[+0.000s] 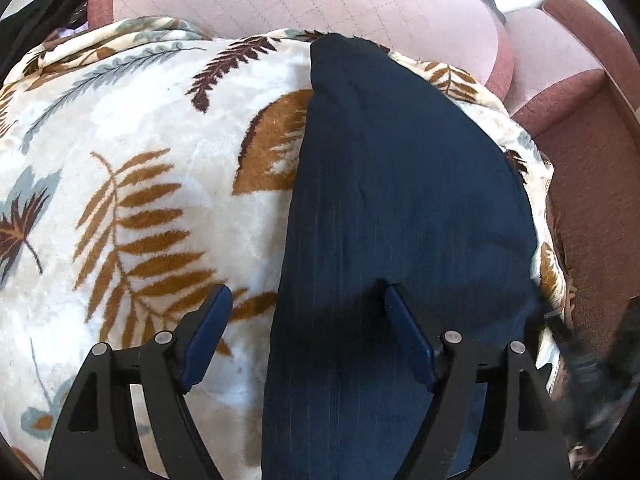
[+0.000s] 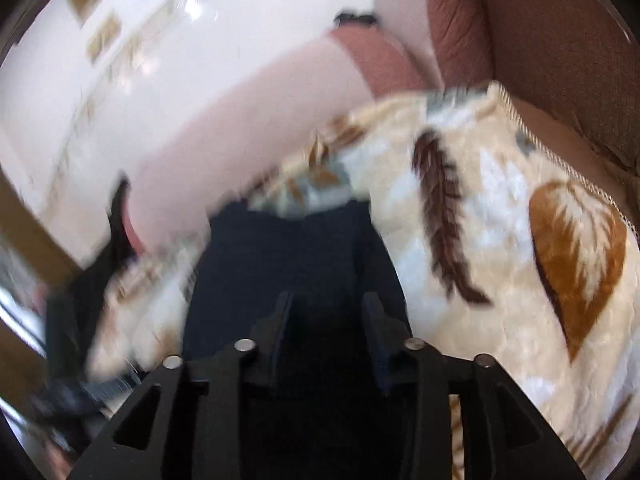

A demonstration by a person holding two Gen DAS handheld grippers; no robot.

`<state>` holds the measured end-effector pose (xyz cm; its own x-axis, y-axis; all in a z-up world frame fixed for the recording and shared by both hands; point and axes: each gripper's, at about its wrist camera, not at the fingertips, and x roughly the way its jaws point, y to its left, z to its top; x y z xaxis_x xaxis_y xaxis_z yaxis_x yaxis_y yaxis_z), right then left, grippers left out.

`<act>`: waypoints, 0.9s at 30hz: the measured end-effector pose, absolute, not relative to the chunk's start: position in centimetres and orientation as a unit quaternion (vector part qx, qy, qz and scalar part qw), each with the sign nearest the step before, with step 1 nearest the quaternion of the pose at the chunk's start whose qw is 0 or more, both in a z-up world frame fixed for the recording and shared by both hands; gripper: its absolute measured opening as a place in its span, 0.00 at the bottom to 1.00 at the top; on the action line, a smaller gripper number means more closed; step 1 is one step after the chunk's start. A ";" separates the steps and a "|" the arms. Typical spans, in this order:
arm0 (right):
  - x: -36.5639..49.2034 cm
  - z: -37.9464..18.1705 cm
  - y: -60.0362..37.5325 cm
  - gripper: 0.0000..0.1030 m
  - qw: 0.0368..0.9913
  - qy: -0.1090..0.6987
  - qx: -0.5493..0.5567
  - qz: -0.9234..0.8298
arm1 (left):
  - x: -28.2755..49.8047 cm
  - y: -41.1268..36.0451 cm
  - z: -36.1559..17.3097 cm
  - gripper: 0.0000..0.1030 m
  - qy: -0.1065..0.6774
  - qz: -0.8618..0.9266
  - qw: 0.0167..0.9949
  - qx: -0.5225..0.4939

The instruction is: Fold large clothes

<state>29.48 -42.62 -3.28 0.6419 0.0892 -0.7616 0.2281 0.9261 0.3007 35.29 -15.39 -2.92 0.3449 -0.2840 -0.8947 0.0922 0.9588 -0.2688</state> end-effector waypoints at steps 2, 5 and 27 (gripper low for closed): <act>28.7 -3.8 -42.5 0.33 0.882 0.437 0.167 -0.059 | 35.1 -15.5 -2.8 0.77 0.565 -0.115 0.812 -0.086; 26.3 -1.8 -42.9 0.36 0.894 0.397 0.204 -0.033 | 34.2 -15.1 -2.3 0.77 0.558 -0.107 0.820 -0.074; 36.2 -4.3 -44.8 0.00 0.863 0.440 0.230 -0.094 | 37.0 -16.1 -4.3 0.77 0.579 -0.123 0.801 -0.088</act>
<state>36.17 -44.79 -4.27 0.5954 0.0389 -0.8025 0.3649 0.8768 0.3132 37.02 -16.14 -4.33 0.3001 -0.2979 -0.9062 0.0950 0.9546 -0.2824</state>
